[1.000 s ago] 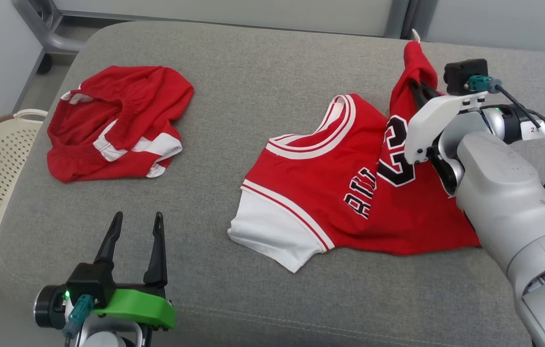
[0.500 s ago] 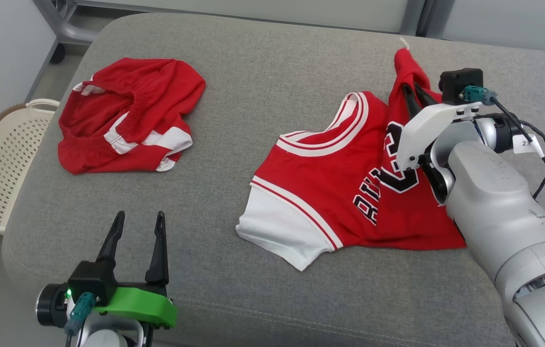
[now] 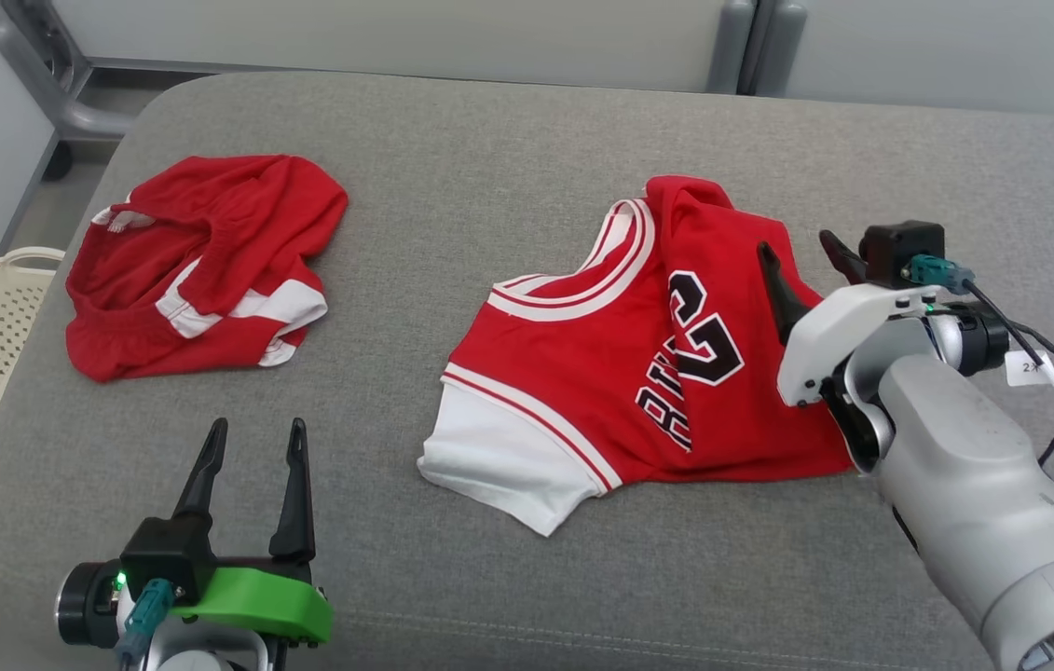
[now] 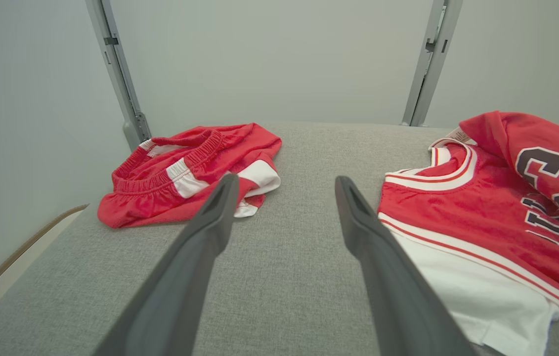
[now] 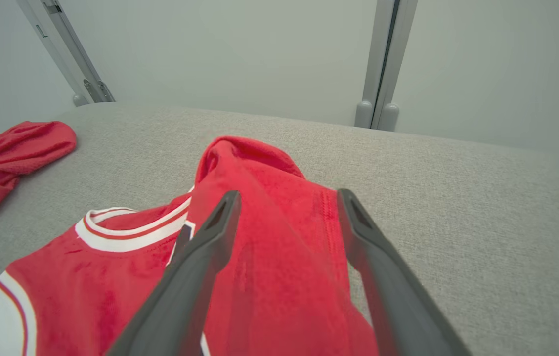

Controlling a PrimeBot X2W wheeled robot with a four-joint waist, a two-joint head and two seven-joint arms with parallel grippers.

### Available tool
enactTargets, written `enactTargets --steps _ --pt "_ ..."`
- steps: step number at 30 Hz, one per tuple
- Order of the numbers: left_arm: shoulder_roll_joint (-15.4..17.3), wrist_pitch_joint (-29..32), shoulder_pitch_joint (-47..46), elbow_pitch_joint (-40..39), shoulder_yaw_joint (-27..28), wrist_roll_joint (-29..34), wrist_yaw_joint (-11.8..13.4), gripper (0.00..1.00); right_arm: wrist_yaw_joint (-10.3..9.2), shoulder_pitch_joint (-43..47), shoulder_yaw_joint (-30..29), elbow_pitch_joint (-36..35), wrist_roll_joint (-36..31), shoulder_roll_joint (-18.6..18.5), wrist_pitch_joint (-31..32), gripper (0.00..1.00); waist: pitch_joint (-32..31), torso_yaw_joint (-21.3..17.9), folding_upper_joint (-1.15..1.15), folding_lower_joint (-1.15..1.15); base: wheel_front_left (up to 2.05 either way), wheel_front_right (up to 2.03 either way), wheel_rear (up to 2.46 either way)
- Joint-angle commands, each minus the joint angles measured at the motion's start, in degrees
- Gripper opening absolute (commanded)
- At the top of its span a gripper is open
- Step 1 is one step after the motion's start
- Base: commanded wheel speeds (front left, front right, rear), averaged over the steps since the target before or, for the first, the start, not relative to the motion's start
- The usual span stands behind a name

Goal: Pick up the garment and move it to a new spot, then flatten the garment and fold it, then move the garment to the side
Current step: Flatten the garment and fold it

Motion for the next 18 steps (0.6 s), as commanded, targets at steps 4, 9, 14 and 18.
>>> enactTargets --steps 4,9,14,18 --pt "0.11 0.02 1.2 -0.96 1.12 0.65 0.27 1.0 -0.06 4.67 3.38 -3.92 4.22 -3.12 -0.08 1.0 -0.84 -2.06 0.0 0.0 0.0 0.0 0.0" --pt "0.11 0.02 1.97 -1.66 2.76 1.46 -0.14 1.0 -0.06 9.89 4.74 -9.2 9.29 -7.41 -0.01 1.0 -0.99 -3.12 0.0 0.0 0.0 0.0 0.0" --pt "0.11 0.02 2.55 -2.5 3.69 1.84 -0.29 1.0 -0.06 14.36 4.24 -12.69 11.71 -10.65 -0.05 1.0 -1.09 -3.61 0.0 0.0 0.0 0.0 0.0" --pt "0.11 0.02 3.04 -3.05 4.12 2.01 -0.34 1.0 -0.06 19.73 3.22 -16.11 13.83 -13.12 0.84 1.0 -0.96 -3.87 0.0 0.0 0.0 0.0 0.0"
